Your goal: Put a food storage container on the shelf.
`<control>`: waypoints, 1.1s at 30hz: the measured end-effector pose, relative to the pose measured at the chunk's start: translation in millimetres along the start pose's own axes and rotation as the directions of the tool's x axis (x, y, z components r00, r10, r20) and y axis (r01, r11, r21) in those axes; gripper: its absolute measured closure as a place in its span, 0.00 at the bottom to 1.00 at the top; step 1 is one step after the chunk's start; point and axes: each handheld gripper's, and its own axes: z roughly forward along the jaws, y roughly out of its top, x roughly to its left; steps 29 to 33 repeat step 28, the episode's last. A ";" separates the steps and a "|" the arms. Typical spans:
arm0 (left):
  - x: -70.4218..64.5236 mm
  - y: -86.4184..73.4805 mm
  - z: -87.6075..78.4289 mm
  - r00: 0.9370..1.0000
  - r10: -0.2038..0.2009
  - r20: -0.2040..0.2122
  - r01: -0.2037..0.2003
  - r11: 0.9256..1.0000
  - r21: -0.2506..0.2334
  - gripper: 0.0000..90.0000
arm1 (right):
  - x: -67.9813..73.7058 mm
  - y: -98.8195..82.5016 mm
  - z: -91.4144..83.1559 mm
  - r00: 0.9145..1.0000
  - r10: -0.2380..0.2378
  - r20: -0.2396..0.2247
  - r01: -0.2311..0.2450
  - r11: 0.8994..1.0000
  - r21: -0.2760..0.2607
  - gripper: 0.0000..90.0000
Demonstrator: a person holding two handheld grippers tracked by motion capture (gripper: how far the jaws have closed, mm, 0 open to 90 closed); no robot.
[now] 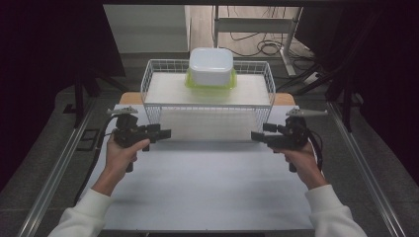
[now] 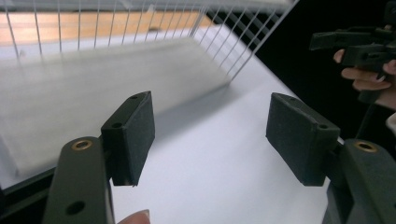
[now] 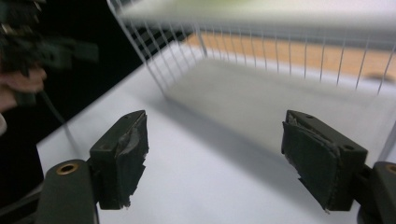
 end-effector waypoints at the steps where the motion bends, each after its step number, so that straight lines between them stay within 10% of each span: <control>1: -0.4 -4.4 0.7 1.000 0.006 -0.002 -0.006 1.000 0.009 0.35 | -0.2 -10.9 0.9 1.000 -0.008 0.007 0.008 1.000 0.011 0.25; 12: 6.9 -55.2 6.5 0.998 0.036 -0.049 -0.031 0.994 0.100 0.36 | -0.4 -72.3 14.5 0.999 0.015 0.048 -0.018 0.997 0.076 0.23; 33: 6.5 -56.3 10.9 0.998 0.029 -0.063 -0.022 0.995 0.101 0.34 | -3.6 -79.4 8.9 0.998 0.001 0.062 -0.005 0.998 0.057 0.20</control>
